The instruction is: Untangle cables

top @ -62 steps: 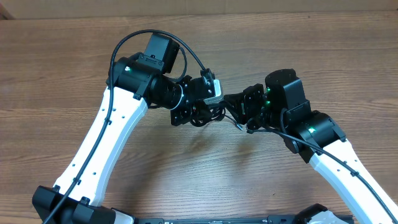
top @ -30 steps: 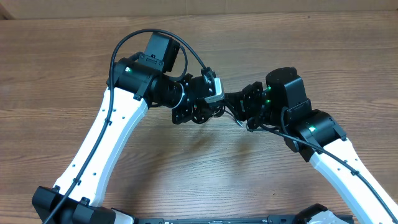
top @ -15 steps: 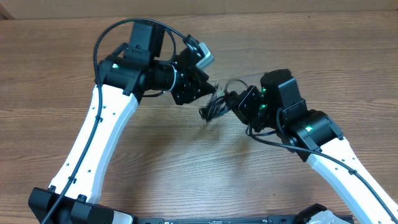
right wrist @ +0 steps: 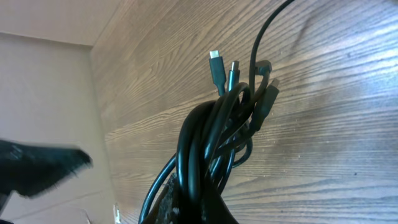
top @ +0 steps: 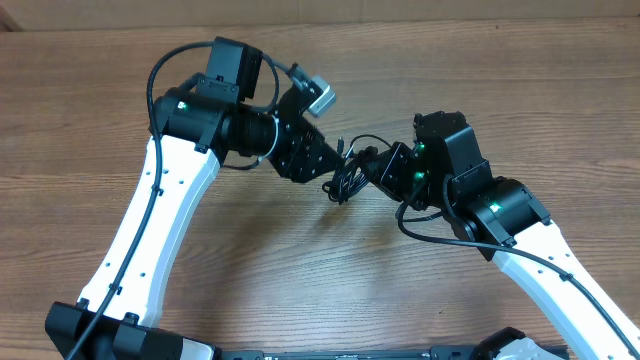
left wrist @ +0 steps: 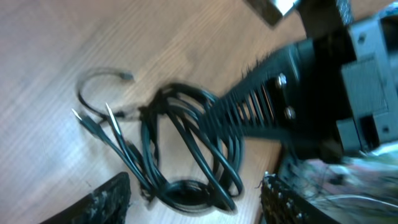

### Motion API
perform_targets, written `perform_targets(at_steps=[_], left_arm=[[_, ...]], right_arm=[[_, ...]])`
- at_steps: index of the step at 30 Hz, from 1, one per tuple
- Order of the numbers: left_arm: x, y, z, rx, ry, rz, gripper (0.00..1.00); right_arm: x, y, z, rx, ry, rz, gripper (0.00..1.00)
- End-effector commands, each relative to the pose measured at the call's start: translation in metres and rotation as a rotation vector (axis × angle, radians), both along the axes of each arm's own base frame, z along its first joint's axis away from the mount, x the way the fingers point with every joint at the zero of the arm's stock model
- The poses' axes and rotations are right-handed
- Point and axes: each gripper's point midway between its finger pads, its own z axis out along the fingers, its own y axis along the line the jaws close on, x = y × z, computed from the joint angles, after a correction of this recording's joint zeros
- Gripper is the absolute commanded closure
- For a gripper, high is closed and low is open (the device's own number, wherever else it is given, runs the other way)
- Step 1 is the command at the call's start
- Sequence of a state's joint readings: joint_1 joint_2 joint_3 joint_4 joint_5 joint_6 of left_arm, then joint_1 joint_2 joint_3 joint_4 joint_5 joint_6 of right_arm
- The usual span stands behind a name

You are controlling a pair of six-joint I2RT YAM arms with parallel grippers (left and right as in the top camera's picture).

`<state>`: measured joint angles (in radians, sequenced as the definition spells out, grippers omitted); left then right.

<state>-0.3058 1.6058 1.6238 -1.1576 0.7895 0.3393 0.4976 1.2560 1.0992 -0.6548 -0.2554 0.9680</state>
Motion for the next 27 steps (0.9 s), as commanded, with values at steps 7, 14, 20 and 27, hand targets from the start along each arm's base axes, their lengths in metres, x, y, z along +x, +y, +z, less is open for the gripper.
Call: perform_targets(at_steps=[7,14,20,27], left_arm=[[-0.023,-0.019,0.007,0.017,0.038,-0.025,0.5],[-0.009,-0.023,-0.023,0.187,0.155,0.227,0.5],[-0.001,-0.031,-0.057,0.232,0.281,0.265,0.53],[0.011,-0.023,-0.086,0.329,0.286,0.304,0.96]], right_arm=[[0.004,-0.003,0.003,-0.02,-0.035,0.004,0.96],[0.004,-0.003,0.003,-0.02,-0.035,0.003,0.96],[0.004,-0.002,0.003,-0.02,-0.035,0.004,0.96],[0.004,-0.003,0.002,-0.021,-0.035,0.003,0.96]])
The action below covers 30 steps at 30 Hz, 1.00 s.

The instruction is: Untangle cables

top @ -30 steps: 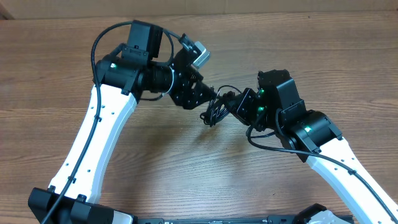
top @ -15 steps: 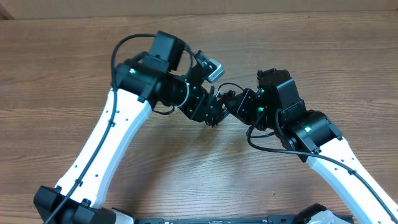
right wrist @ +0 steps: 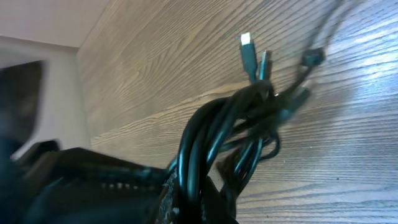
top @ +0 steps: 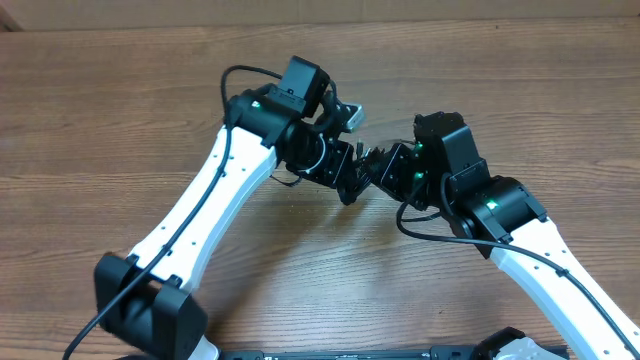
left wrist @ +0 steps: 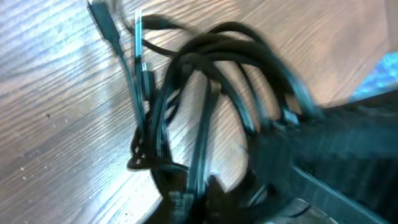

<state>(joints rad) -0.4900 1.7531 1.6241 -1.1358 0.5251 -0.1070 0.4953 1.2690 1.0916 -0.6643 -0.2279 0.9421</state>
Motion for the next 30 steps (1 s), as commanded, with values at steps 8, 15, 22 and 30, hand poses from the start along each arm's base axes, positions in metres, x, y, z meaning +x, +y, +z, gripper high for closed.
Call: perform_targets(at_steps=[8,15,22,30], left_arm=[[0.052,0.072,-0.02,0.251,-0.059,0.318,0.96],[0.074,0.105,-0.017,0.199,-0.025,0.472,0.96],[0.054,0.016,0.07,-0.511,-0.219,-0.144,0.96],[0.012,0.001,0.139,-0.962,-0.52,-0.538,0.96]], right_arm=[[-0.006,-0.003,0.003,-0.006,0.011,0.006,0.96],[-0.021,-0.036,-0.026,-0.173,0.11,-0.079,0.96],[-0.032,-0.053,-0.039,-0.261,0.163,-0.109,0.96],[-0.026,-0.05,-0.035,-0.242,0.136,-0.111,0.96]])
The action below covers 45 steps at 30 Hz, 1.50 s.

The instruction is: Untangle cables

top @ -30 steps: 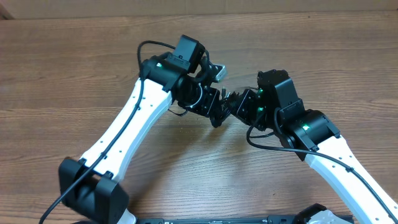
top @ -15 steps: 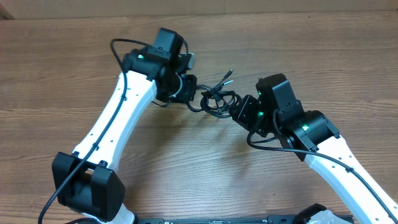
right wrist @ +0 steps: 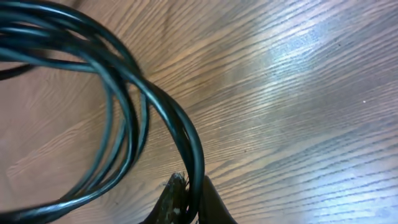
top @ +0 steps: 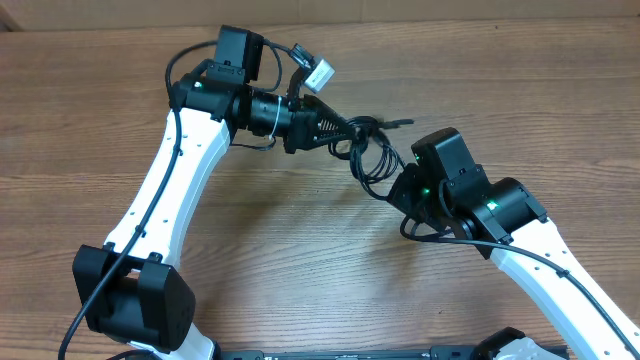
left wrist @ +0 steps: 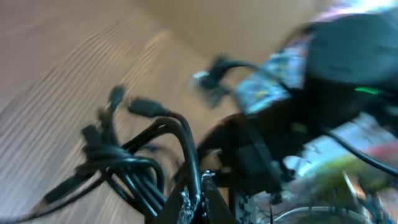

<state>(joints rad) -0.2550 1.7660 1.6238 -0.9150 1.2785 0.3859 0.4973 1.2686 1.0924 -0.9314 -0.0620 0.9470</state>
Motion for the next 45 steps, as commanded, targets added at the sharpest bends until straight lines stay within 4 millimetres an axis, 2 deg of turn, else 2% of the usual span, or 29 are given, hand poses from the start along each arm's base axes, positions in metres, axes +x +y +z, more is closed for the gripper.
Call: perform_targets(at_steps=[1,3,5,6,7,8,9,11,13,16,23,28,29,30,32,37,42,45], left_arm=[[-0.017,-0.001,0.038,-0.24,-0.193,-0.146,0.96],[-0.014,-0.001,0.034,-0.217,-0.198,-0.135,0.96],[-0.007,-0.001,0.022,-0.144,-0.208,-0.102,0.96],[-0.001,0.0,0.012,-0.079,-0.199,-0.069,0.96],[0.001,0.001,0.009,-0.06,-0.195,-0.058,0.96],[0.004,0.001,0.005,-0.033,-0.199,-0.045,0.96],[0.005,0.001,0.004,-0.027,-0.201,-0.042,0.96],[0.008,0.002,0.001,-0.007,-0.213,-0.032,0.96],[0.009,0.002,0.001,-0.004,-0.204,-0.023,0.96],[0.012,0.001,0.003,-0.002,-0.15,-0.001,0.96],[0.013,0.0,0.005,0.0,-0.003,0.037,0.96],[0.0,-0.002,0.024,-0.108,0.033,-0.038,0.96],[-0.002,-0.002,0.026,-0.119,0.036,-0.045,0.96],[-0.001,-0.002,0.025,-0.116,0.035,-0.042,0.96],[0.003,0.001,0.022,-0.094,0.036,-0.018,0.96],[0.043,0.024,-0.022,0.168,0.109,0.242,0.96],[0.05,0.035,-0.028,0.203,0.123,0.291,0.96],[0.052,0.037,-0.033,0.231,0.122,0.311,0.96]], right_arm=[[0.004,-0.002,0.008,-0.003,-0.039,-0.003,0.94],[0.004,-0.002,0.008,-0.003,-0.04,-0.003,0.84],[0.004,-0.002,0.008,-0.01,-0.045,0.011,0.68],[0.008,-0.002,0.012,-0.034,-0.083,0.069,0.41],[0.008,-0.002,0.014,-0.037,-0.092,0.081,0.29],[0.01,-0.003,0.022,-0.041,-0.118,0.099,0.0],[0.011,-0.003,0.025,-0.041,-0.127,0.104,0.0],[0.017,0.0,0.055,-0.03,-0.227,0.145,0.0],[0.02,0.003,0.072,-0.016,-0.292,0.16,0.0],[0.024,0.011,0.084,0.003,-0.353,0.182,0.0],[0.056,0.002,0.087,-0.168,-0.474,0.071,0.0],[0.082,0.001,0.063,-0.271,-0.472,0.01,0.0],[0.087,-0.003,0.059,-0.307,-0.472,-0.012,0.0],[0.093,-0.017,0.055,-0.37,-0.471,-0.083,0.0],[0.092,-0.036,0.054,-0.41,-0.458,-0.192,0.0],[0.075,-0.07,0.064,-0.401,-0.414,-0.353,0.0],[0.053,-0.122,0.064,-0.481,-0.336,-0.472,0.0],[0.041,-0.136,0.057,-0.502,-0.274,-0.507,0.0]])
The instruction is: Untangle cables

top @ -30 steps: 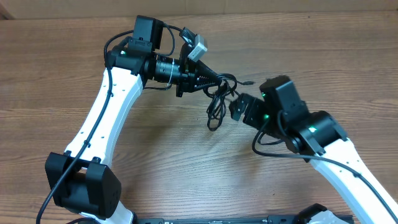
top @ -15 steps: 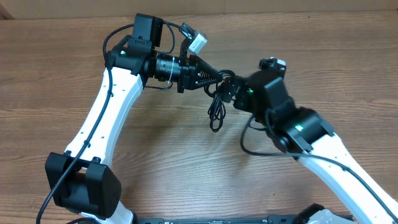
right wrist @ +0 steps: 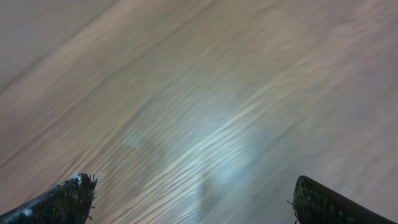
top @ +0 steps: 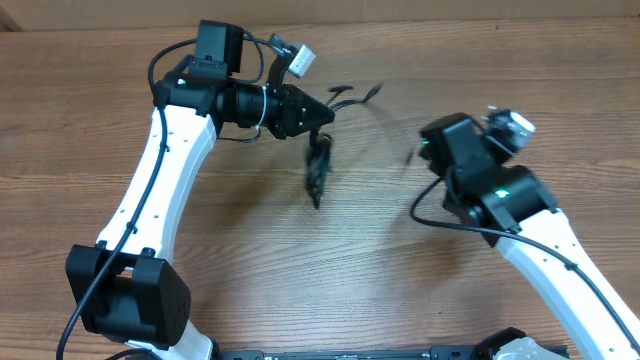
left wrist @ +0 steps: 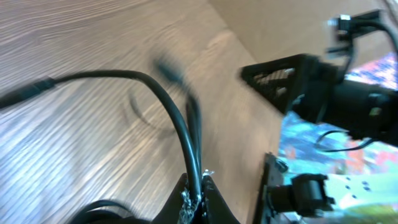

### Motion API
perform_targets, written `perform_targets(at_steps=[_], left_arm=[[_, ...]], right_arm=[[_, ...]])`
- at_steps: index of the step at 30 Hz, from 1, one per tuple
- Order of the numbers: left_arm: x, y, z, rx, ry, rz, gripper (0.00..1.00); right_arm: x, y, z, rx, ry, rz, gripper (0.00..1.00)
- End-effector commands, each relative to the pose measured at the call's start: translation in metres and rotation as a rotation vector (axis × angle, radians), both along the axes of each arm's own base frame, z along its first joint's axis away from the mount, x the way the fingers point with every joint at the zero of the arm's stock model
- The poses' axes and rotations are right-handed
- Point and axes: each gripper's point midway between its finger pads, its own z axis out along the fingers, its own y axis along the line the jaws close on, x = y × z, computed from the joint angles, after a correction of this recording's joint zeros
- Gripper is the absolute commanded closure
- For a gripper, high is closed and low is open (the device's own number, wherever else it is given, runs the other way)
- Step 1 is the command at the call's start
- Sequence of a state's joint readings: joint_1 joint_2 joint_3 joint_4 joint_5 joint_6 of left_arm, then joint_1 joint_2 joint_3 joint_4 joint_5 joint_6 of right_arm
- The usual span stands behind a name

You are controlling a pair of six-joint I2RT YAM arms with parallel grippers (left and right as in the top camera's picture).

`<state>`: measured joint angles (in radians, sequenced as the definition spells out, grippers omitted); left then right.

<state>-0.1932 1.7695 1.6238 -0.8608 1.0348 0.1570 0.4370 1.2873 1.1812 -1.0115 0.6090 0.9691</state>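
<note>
My left gripper (top: 322, 118) is shut on a black cable (left wrist: 177, 121), pinched between its fingertips (left wrist: 195, 194) above the wooden table. From it a dark bunch of cables (top: 318, 170) hangs down, blurred, and thin ends (top: 362, 93) stick out to the upper right. In the left wrist view the cable arcs away to the left, and the right arm (left wrist: 323, 93) shows beyond it. My right gripper (right wrist: 193, 194) stands wide open over bare, blurred wood. Nothing lies between its fingers (right wrist: 74, 193).
The wooden table (top: 300, 270) fills the overhead view. A faint blurred dark streak (top: 411, 154) shows just left of the right arm. The left arm's white link (top: 160, 190) crosses the left half of the table.
My right gripper was shut on a loop of the cable and is now open, further right and back. The bunch now hangs from the left gripper alone.
First my right gripper held the tangled bundle, with the left gripper open beside it. Then the left gripper was up against the bundle. Later both were shut on it, with loops stretched between them. Now the right has let go and the left keeps hold.
</note>
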Motion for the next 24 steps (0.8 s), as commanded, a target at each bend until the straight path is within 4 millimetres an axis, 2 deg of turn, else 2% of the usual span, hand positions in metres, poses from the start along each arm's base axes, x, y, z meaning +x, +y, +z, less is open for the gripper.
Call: perform_targets(at_steps=[1,5,10,12,13,15,17,18,20,24], left_arm=[[0.007,0.005,-0.003,0.042,0.003,0.044,0.96],[0.007,0.005,-0.003,0.037,0.032,0.058,0.96],[0.01,0.007,-0.006,0.047,0.114,0.119,0.96],[0.015,0.012,-0.013,0.077,0.185,0.198,0.96],[0.02,0.018,-0.02,0.104,0.269,0.292,0.96],[0.026,0.025,-0.027,0.122,0.387,0.414,0.96],[0.027,0.028,-0.029,0.106,0.51,0.507,0.96],[0.027,0.028,-0.029,0.081,0.61,0.569,0.96],[0.024,0.028,-0.031,0.056,0.755,0.649,0.96],[0.019,0.028,-0.033,0.039,0.89,0.715,0.96]], right_arm=[[-0.004,-0.014,0.013,0.023,-0.035,-0.085,0.0],[-0.007,0.013,0.0,0.162,0.031,0.0,0.0],[-0.017,0.067,-0.01,0.395,0.137,0.199,0.0],[-0.019,0.105,-0.002,0.47,0.156,0.469,0.0],[-0.025,0.138,0.011,0.534,0.137,0.707,0.0],[-0.032,0.168,0.026,0.557,0.092,0.913,0.0],[-0.034,0.178,0.028,0.504,0.063,0.979,0.0],[-0.03,0.181,0.024,0.411,0.039,0.982,0.0],[-0.024,0.175,0.017,0.29,0.027,0.934,0.0],[-0.025,0.183,0.011,0.205,0.031,0.973,0.0]])
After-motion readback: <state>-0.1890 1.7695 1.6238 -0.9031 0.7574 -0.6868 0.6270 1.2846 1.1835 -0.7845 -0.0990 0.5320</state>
